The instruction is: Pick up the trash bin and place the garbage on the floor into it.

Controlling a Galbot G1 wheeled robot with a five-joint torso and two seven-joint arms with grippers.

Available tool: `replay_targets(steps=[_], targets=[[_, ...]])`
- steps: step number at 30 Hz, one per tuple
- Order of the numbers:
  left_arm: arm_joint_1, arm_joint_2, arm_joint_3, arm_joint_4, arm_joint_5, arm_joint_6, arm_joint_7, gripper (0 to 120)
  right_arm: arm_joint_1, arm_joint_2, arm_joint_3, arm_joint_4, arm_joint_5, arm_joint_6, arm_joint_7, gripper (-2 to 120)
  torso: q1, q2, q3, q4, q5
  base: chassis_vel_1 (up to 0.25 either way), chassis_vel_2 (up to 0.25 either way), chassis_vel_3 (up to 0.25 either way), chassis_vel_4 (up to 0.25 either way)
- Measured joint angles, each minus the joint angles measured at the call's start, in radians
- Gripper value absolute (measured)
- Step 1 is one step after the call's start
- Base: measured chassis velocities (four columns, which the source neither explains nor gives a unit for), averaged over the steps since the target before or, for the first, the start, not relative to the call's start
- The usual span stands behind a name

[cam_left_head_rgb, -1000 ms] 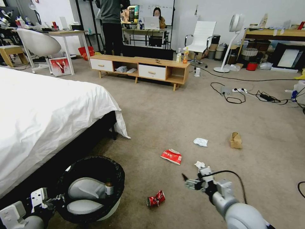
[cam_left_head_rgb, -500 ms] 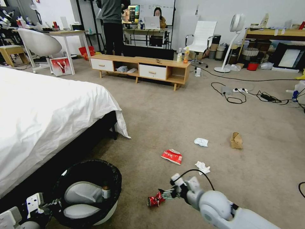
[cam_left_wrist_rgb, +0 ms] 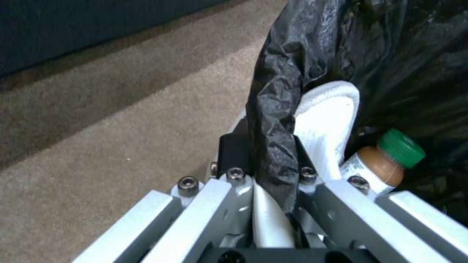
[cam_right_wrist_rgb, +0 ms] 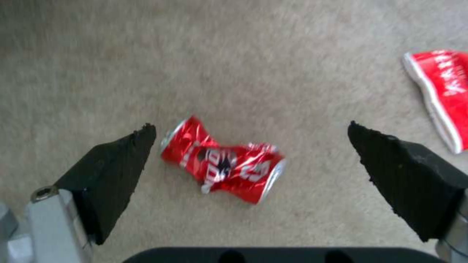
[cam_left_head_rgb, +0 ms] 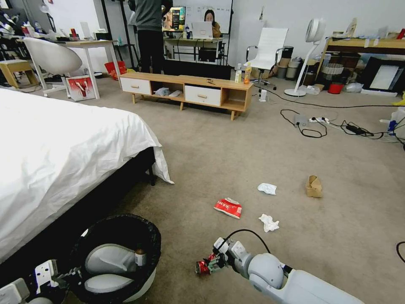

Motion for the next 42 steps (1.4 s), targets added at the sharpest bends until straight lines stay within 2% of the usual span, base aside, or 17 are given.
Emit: replay_targets(steps=[20, 28, 42], targets=[[-0.008, -0.019, 0.002, 0.010, 0.013, 0.000, 0.011, 3, 0.019, 0.071, -0.103, -0.186, -0.098, 0.127, -0.025, 100, 0.000, 0.000, 0.000, 0.0001, 0.0000, 0.000, 0.000, 0.000, 0.000], [-0.016, -0.023, 0.003, 0.032, 0.020, 0.000, 0.019, 3, 0.039, 0.124, -0.121, -0.293, -0.130, 0.194, -0.047, 100, 0.000, 0.000, 0.000, 0.0000, 0.0000, 0.000, 0.000, 0.000, 0.000], [-0.029, -0.016, 0.006, 0.052, 0.019, 0.000, 0.019, 3, 0.047, 0.208, -0.135, -0.417, -0.156, 0.252, -0.074, 100, 0.000, 0.000, 0.000, 0.0001, -0.0001, 0.000, 0.000, 0.000, 0.000]])
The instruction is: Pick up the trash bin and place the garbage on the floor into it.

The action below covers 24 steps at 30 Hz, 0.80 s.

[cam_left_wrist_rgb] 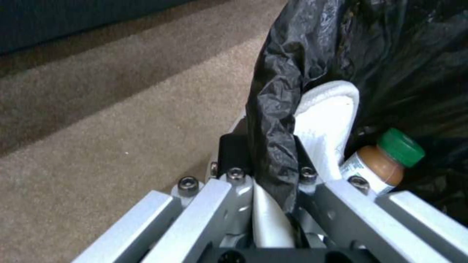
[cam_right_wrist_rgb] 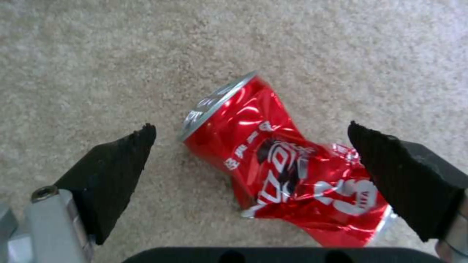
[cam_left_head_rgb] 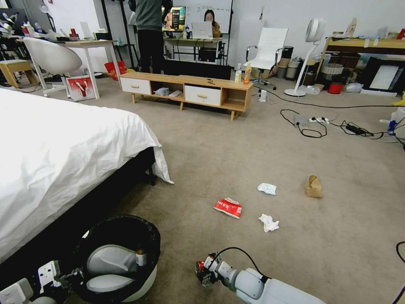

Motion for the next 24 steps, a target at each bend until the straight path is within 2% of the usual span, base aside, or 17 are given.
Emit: replay_targets(steps=[13, 16, 17, 19, 21, 22, 24], targets=[[-0.003, -0.002, 0.006, 0.009, 0.004, 0.000, 0.000, 3, -0.015, 0.029, 0.009, -0.075, -0.030, 0.046, -0.016, 100, 0.000, 0.000, 0.000, 0.0000, 0.0002, 0.000, 0.000, 0.000, 0.000], [-0.005, -0.003, 0.009, 0.012, 0.007, 0.000, 0.000, 3, -0.021, 0.026, 0.015, -0.089, -0.039, 0.057, -0.020, 96, 0.000, 0.000, 0.000, -0.0001, 0.0001, 0.000, 0.000, 0.000, 0.000], [-0.007, -0.003, 0.012, 0.016, 0.009, 0.000, 0.000, 3, -0.025, 0.024, 0.020, -0.095, -0.044, 0.063, -0.024, 88, 0.000, 0.000, 0.000, -0.0001, 0.0001, 0.000, 0.000, 0.000, 0.000], [-0.008, -0.003, 0.013, 0.017, 0.010, 0.000, 0.000, 3, -0.027, 0.023, 0.023, -0.099, -0.048, 0.066, -0.026, 85, 0.000, 0.000, 0.000, -0.0001, 0.0001, 0.000, 0.000, 0.000, 0.000], [-0.009, -0.003, 0.017, 0.020, 0.012, 0.000, 0.000, 3, -0.030, 0.024, 0.029, -0.111, -0.058, 0.077, -0.030, 73, 0.000, 0.000, 0.000, -0.0001, 0.0002, 0.000, 0.000, 0.000, 0.000], [-0.009, -0.003, 0.017, 0.020, 0.012, 0.000, 0.000, 3, -0.030, 0.024, 0.029, -0.111, -0.058, 0.077, -0.030, 73, 0.000, 0.000, 0.000, -0.0001, 0.0002, 0.000, 0.000, 0.000, 0.000], [-0.009, -0.003, 0.019, 0.022, 0.014, 0.000, 0.000, 3, -0.029, 0.027, 0.035, -0.122, -0.064, 0.084, -0.031, 64, 0.000, 0.000, 0.000, -0.0001, 0.0000, 0.000, 0.000, 0.000, 0.000]])
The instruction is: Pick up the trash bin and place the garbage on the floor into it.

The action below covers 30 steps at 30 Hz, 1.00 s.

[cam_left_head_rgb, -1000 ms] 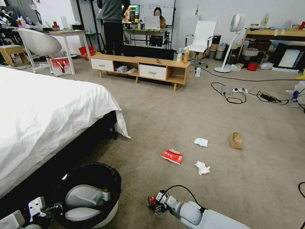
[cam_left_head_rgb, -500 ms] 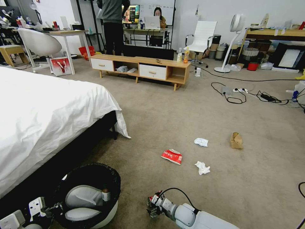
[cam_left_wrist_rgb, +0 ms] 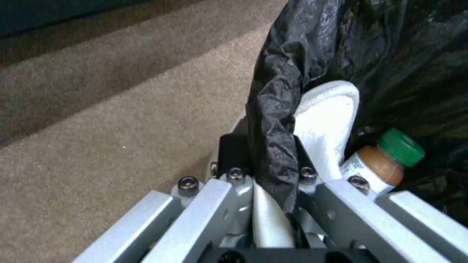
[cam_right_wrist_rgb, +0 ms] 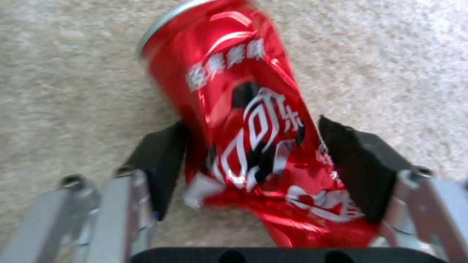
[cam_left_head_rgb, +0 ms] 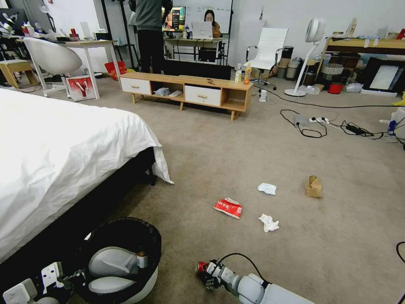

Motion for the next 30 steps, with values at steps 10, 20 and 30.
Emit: replay_targets(steps=[10, 20, 30], targets=[[0.004, 0.004, -0.002, 0.001, 0.001, 0.000, 0.001, 3, 0.002, 0.007, 0.008, -0.016, -0.010, 0.032, -0.009, 41, 0.000, 0.000, 0.000, 0.0000, 0.0000, 0.000, 0.000, 0.000, 0.000], [0.005, 0.006, 0.001, 0.000, 0.002, 0.000, 0.001, 3, 0.001, -0.061, 0.026, 0.072, 0.031, 0.026, 0.002, 30, 0.000, 0.000, 0.000, -0.0001, 0.0002, 0.000, 0.000, 0.000, 0.000], [-0.002, 0.005, 0.014, -0.002, 0.007, 0.000, 0.002, 3, -0.009, -0.151, 0.066, 0.211, 0.094, 0.013, 0.043, 30, 0.000, 0.000, 0.000, 0.0000, 0.0002, 0.000, 0.000, 0.000, 0.000]])
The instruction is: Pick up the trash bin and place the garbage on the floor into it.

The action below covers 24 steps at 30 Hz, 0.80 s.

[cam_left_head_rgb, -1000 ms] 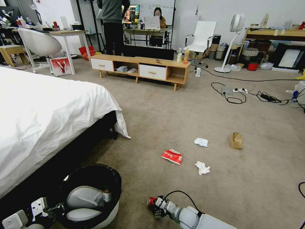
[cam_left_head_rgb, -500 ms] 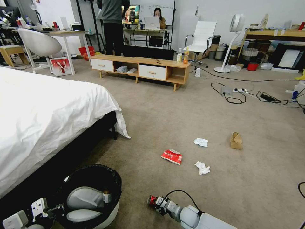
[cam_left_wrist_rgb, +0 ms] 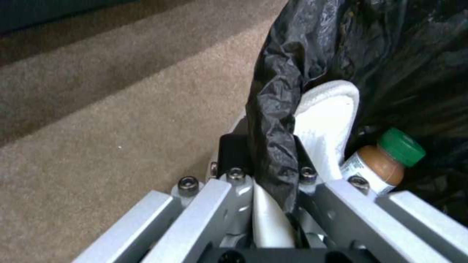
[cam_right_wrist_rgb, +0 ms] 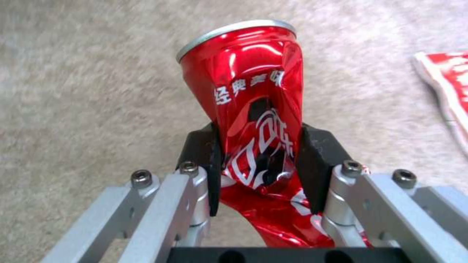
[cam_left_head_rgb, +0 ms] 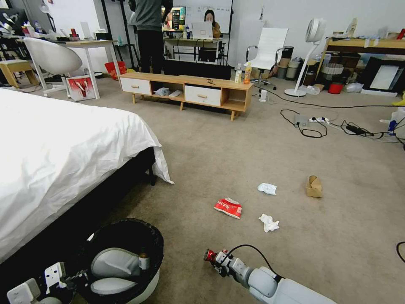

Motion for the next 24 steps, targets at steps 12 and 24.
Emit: replay_targets(steps=[12, 24], targets=[[-0.004, 0.019, -0.005, -0.029, -0.028, 0.000, -0.013, 3, 0.019, -0.145, 0.151, 0.385, 0.131, -0.064, 0.053, 30, 0.000, 0.000, 0.000, 0.0002, 0.0000, 0.000, 0.000, 0.000, 0.000], [-0.018, 0.044, -0.001, -0.061, -0.086, 0.000, -0.042, 3, 0.133, -0.180, 0.259, 0.747, 0.380, -0.145, 0.125, 30, 0.000, 0.000, 0.000, 0.0000, -0.0003, 0.000, 0.000, 0.000, 0.000]])
